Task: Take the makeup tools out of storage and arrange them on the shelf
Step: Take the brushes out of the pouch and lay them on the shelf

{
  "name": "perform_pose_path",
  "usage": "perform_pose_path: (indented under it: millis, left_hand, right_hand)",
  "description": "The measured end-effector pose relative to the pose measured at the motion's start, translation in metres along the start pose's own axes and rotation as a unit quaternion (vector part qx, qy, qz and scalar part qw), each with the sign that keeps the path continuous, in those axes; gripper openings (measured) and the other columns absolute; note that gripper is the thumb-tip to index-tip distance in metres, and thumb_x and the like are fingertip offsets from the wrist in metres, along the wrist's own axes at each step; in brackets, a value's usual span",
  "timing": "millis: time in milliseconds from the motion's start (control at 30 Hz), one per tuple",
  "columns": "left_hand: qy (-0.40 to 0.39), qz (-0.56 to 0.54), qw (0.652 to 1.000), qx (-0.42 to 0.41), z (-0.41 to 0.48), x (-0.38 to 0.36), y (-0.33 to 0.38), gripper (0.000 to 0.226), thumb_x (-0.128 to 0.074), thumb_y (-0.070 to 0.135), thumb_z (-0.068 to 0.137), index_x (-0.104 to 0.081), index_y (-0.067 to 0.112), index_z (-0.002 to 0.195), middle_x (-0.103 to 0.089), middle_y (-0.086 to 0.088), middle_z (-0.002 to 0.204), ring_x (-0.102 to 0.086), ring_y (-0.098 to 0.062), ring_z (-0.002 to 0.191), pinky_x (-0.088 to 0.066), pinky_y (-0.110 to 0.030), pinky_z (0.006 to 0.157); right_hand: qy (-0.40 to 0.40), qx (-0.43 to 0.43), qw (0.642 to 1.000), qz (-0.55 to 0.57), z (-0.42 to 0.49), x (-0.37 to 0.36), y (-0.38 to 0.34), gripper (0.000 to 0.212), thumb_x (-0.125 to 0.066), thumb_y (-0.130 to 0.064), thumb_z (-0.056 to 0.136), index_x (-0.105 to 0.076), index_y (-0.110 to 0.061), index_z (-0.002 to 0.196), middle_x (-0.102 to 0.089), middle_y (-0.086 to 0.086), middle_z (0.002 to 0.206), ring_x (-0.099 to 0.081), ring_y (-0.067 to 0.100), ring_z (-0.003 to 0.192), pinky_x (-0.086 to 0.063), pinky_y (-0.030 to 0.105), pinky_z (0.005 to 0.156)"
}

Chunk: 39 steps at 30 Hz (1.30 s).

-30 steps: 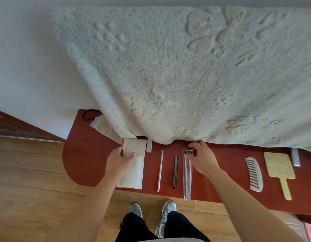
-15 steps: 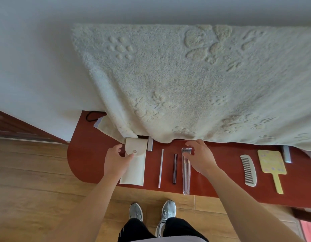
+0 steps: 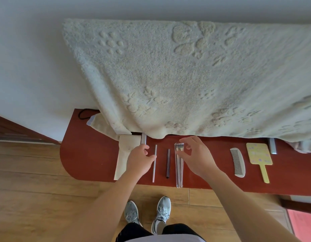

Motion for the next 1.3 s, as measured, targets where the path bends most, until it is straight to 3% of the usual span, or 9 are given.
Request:
perform_pose_path:
  millis: [367,500,667,800,900,1033,1100,1167,1300]
  left_hand:
    - [-0.01,0.096,0.995,0.027,-0.002,-0.035,0.01,0.038,-0.073,0.023,0.086,-0.057,0.015,0.119,-0.068,0.001,0.089,-0.069,-0.016,0.076,-0.059,-0.028,0.07]
    - [-0.009,0.095,0.995,0.031,-0.001,-0.034,0.011,0.029,-0.07,0.012,0.087,-0.059,0.011,0.114,-0.066,-0.002,0.091,-0.068,-0.019,0.079,-0.053,-0.024,0.065]
    - [-0.001,0.107,0.994,0.026,0.0,-0.033,0.013,0.019,-0.067,0.005,0.084,-0.063,0.01,0.102,-0.065,0.0,0.082,-0.066,-0.016,0.07,-0.054,-0.025,0.06]
    - [0.0,0.119,0.993,0.007,-0.003,-0.027,0.02,0.007,-0.065,0.007,0.083,-0.063,0.008,0.077,-0.065,0.0,0.069,-0.064,-0.015,0.062,-0.051,-0.024,0.054]
    - [0.003,0.094,0.995,-0.012,-0.009,-0.015,0.027,0.012,-0.064,0.008,0.082,-0.063,0.013,0.071,-0.069,-0.002,0.074,-0.066,-0.015,0.067,-0.052,-0.024,0.059]
    - [-0.006,0.024,0.999,-0.036,-0.017,0.01,0.034,0.009,-0.064,0.006,0.08,-0.071,0.012,0.08,-0.072,-0.005,0.082,-0.068,-0.017,0.079,-0.049,-0.02,0.066]
    - [-0.014,-0.012,0.999,-0.043,-0.021,0.023,0.034,0.013,-0.067,0.009,0.08,-0.074,0.013,0.091,-0.071,0.002,0.084,-0.066,-0.011,0.081,-0.046,-0.016,0.068]
    - [-0.027,-0.048,0.998,-0.04,-0.026,0.034,0.033,0.018,-0.069,0.012,0.08,-0.073,0.017,0.096,-0.069,0.009,0.085,-0.064,-0.005,0.078,-0.048,-0.016,0.069]
    - [-0.054,-0.132,0.989,-0.044,-0.045,0.059,0.036,0.018,-0.072,0.009,0.079,-0.074,0.02,0.094,-0.071,0.006,0.075,-0.068,-0.01,0.065,-0.059,-0.029,0.068]
  right_hand:
    - [0.018,0.004,1.0,0.017,-0.023,0.015,0.006,0.041,-0.067,-0.037,0.088,-0.056,-0.033,0.127,-0.051,-0.02,0.114,-0.053,-0.001,0.096,-0.043,0.014,0.075]
    - [0.016,-0.001,1.0,0.013,-0.028,0.017,0.008,0.046,-0.067,-0.038,0.088,-0.051,-0.034,0.131,-0.05,-0.02,0.116,-0.053,-0.001,0.097,-0.047,0.018,0.079]
    - [0.016,-0.002,1.0,0.0,-0.03,0.021,0.007,0.05,-0.067,-0.041,0.087,-0.049,-0.035,0.133,-0.05,-0.02,0.118,-0.053,-0.002,0.097,-0.048,0.019,0.079]
    - [0.019,-0.006,1.0,0.012,-0.031,0.023,0.005,0.048,-0.068,-0.039,0.087,-0.051,-0.035,0.132,-0.051,-0.02,0.115,-0.053,-0.003,0.093,-0.047,0.017,0.078]
    - [0.024,-0.009,0.999,0.03,-0.029,0.021,-0.001,0.044,-0.068,-0.035,0.087,-0.054,-0.032,0.129,-0.053,-0.019,0.108,-0.054,-0.003,0.089,-0.048,0.016,0.075]
    - [0.022,-0.009,0.997,0.076,-0.021,0.013,-0.019,0.037,-0.069,-0.032,0.086,-0.059,-0.028,0.122,-0.058,-0.018,0.101,-0.056,-0.003,0.084,-0.045,0.012,0.071]
    - [0.012,-0.019,0.993,0.116,-0.018,0.009,-0.03,0.033,-0.07,-0.033,0.086,-0.061,-0.027,0.118,-0.062,-0.016,0.098,-0.059,-0.001,0.083,-0.045,0.013,0.071]
    - [0.002,-0.027,0.989,0.145,-0.015,0.006,-0.042,0.03,-0.069,-0.034,0.087,-0.062,-0.028,0.115,-0.065,-0.014,0.095,-0.06,0.001,0.083,-0.045,0.015,0.072]
    - [-0.005,-0.034,0.984,0.174,-0.011,-0.001,-0.067,0.027,-0.068,-0.037,0.088,-0.064,-0.027,0.112,-0.066,-0.014,0.094,-0.06,0.001,0.084,-0.043,0.014,0.073]
Point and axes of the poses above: each hand's wrist, its own z-axis towards the middle knuckle, its own x-axis out of the back of the hand, y = z × x, the point moved 2 cm from there along z, towards the middle knuckle
